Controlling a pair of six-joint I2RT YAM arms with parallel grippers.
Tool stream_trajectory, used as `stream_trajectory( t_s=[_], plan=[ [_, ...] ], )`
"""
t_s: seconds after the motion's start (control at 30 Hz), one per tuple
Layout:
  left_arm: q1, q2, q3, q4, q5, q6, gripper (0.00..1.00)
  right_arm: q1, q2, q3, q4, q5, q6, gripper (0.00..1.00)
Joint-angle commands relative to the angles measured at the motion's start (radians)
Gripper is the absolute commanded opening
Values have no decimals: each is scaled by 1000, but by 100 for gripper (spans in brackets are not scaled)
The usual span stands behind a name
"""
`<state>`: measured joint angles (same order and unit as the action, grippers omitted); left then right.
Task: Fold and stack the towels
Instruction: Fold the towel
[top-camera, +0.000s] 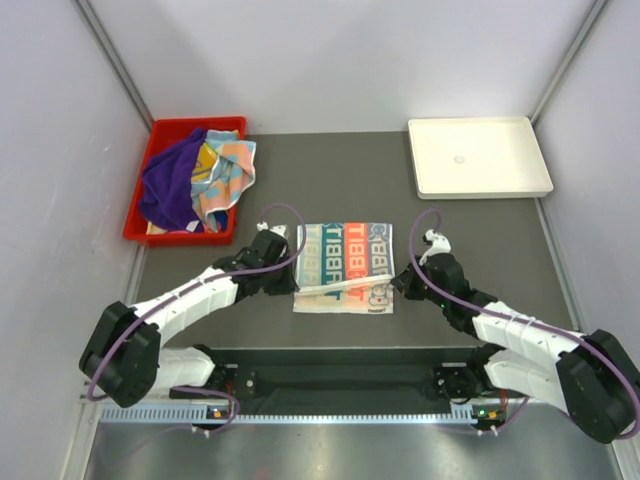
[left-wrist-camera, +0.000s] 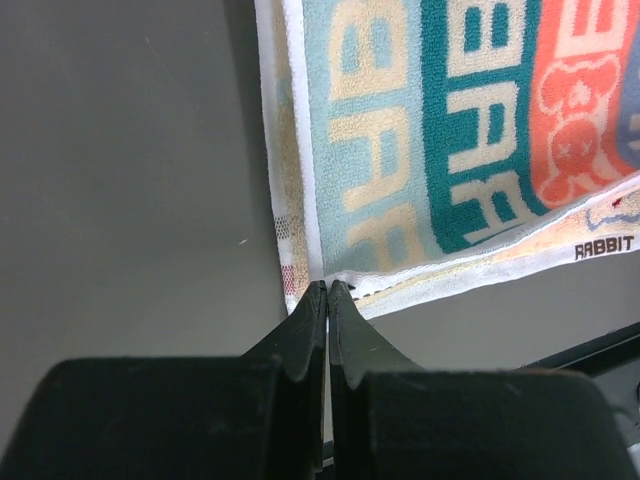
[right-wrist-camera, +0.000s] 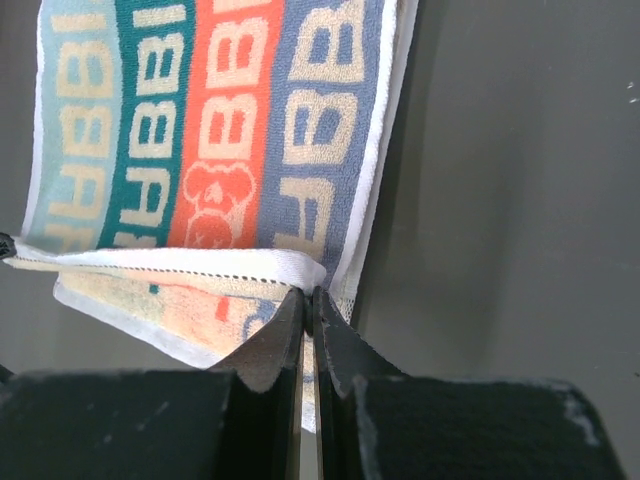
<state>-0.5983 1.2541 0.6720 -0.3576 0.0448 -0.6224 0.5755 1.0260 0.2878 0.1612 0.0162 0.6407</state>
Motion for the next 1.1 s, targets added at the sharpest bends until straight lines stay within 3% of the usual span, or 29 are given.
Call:
stream_trajectory(
  t_s=[0.0,0.47,0.83,0.93,1.07],
  plan=[
    [-4,-12,-8,28,-3,-7,0,18,-12,4,47,16,10,2],
    [-5,-102,35,-75,-36,-7,0,46,-118,33,-52,47,10,3],
    [-6,-78,-6,-37,-49,-16,0,70,-96,-31,0,56,51,3],
    [-5,-56,-28,-20,-13,-17,0,70,-80,-44,18,56,57,5],
    [-6,-35,-43,-1,-2,-16,1,72,-61,-50,29,48,60,16]
  ],
)
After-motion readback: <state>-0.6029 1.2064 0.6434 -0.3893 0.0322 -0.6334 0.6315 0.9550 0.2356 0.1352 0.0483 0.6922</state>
